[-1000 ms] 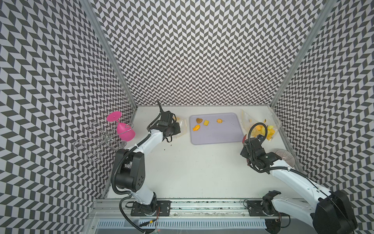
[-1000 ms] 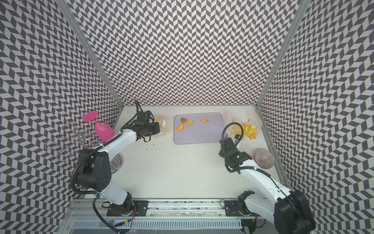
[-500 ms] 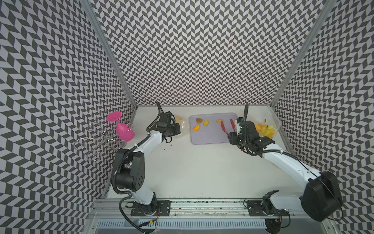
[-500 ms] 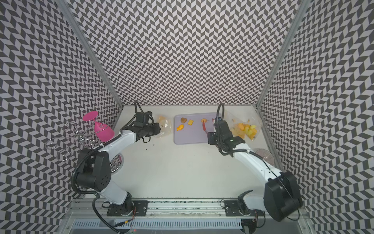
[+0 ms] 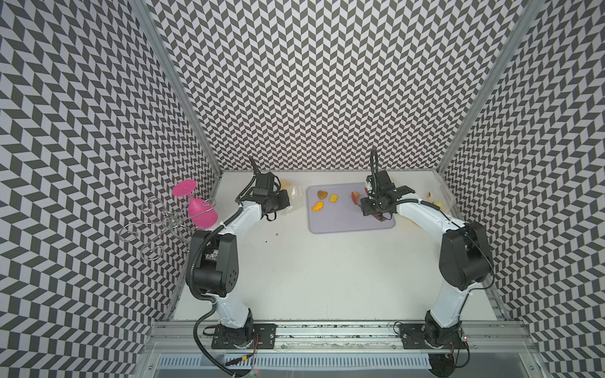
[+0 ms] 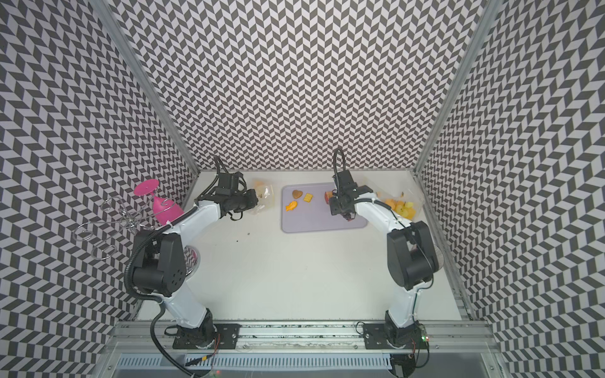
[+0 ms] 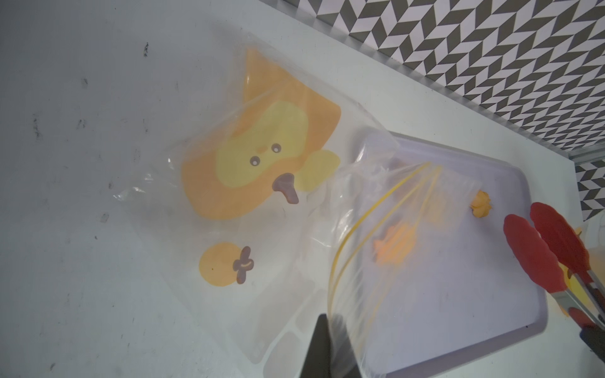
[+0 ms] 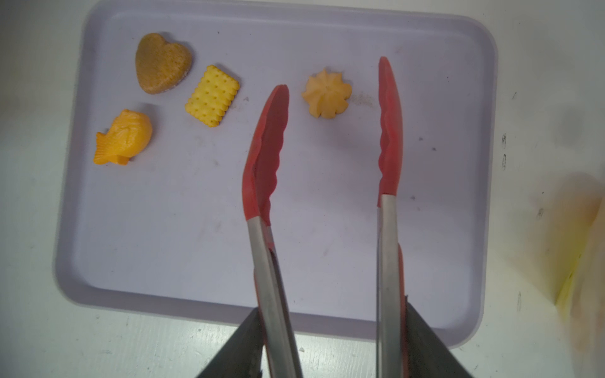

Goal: Put the cookies into a resealable bag to prevent moisture
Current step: Pick up the cookie from the tray.

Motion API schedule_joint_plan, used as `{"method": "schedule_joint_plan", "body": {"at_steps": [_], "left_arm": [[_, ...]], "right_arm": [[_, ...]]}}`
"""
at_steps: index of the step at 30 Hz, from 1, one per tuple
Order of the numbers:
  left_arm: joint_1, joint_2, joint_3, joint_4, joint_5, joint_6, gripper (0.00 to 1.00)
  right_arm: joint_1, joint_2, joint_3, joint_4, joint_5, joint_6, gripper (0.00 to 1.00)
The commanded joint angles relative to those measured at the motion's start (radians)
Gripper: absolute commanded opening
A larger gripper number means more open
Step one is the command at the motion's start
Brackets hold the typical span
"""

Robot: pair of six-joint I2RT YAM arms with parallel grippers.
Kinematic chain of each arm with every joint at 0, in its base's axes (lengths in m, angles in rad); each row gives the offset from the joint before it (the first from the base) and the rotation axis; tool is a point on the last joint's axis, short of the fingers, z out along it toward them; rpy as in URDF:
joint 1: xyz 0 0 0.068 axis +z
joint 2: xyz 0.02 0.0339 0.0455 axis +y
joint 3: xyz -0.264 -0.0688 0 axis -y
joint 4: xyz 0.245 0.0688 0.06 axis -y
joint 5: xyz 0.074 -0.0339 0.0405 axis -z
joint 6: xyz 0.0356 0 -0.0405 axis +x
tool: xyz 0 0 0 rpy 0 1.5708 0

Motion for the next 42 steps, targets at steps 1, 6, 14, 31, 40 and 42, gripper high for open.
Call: {"method": "schedule_joint_plan", "body": {"at_steps": [1,6,14,31,40,42], "left_arm": [[0.002,0.003,-0.003,0.013,0.012,0.012,0.00],[0.001,0.003,-0.001,0.012,0.006,0.019,0.00],[0.002,0.008,-0.003,0.012,0.010,0.021,0.00],[0.000,0.021,-0.003,0.015,0.045,0.024,0.00],[-0.011,0.031,0.000,0.015,0.055,0.031,0.00],[-0.016,0.031,0.000,0.015,0.056,0.034,0.00]], "right_arm": [[-0.006,0.067,0.119,-0.059,-0.004,-0.029,0.63],[-0.019,0.172,0.283,-0.131,-0.036,-0.016,0.65],[-0.037,0.298,0.448,-0.242,-0.018,0.006,0.65],[-0.052,0.341,0.467,-0.280,-0.119,-0.011,0.62],[-0.053,0.318,0.432,-0.286,-0.115,-0.008,0.58],[-0.053,0.317,0.428,-0.287,-0.117,-0.009,0.54]]}}
